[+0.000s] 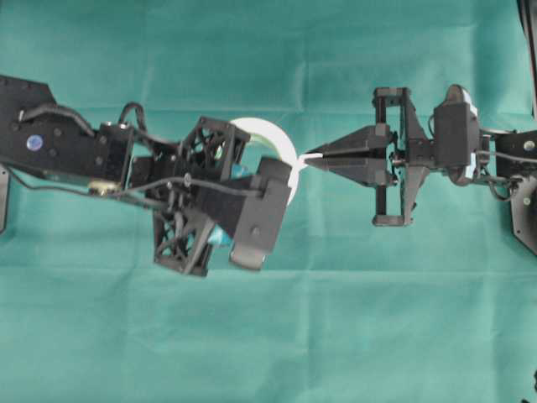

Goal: Peel off the duct tape with your right arm.
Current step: 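Pull the left gripper with the roll away from the right gripper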

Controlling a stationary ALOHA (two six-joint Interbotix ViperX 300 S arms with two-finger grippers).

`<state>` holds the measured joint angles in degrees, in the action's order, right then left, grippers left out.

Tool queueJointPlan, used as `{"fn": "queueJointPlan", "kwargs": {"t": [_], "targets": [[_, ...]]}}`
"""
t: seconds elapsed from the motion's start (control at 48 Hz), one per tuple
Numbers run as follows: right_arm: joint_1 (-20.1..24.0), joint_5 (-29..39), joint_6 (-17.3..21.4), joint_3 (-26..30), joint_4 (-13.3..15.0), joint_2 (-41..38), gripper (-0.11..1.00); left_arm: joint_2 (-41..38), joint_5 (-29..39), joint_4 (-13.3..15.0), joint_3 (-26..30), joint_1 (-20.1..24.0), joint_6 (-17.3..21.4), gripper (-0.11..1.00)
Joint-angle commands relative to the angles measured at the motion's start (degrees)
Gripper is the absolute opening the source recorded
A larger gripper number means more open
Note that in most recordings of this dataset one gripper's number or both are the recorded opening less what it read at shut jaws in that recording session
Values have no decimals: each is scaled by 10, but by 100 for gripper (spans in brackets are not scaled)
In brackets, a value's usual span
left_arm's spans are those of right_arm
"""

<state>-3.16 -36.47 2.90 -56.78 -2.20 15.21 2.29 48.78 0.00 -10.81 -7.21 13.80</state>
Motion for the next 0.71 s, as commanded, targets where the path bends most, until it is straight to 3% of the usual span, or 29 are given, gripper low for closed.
{"fn": "queueJointPlan", "kwargs": {"t": [0.0,0.416,0.687], "targets": [[-14,-6,-1,4,-5,4,-9,19,-3,3,9,-18,4,22],[-22,-6,-1,-2,-14,4,-9,18,-4,3,4,-31,8,21],[-28,-7,-2,-3,-17,4,-9,19,-10,4,-8,-60,43,21]]}}
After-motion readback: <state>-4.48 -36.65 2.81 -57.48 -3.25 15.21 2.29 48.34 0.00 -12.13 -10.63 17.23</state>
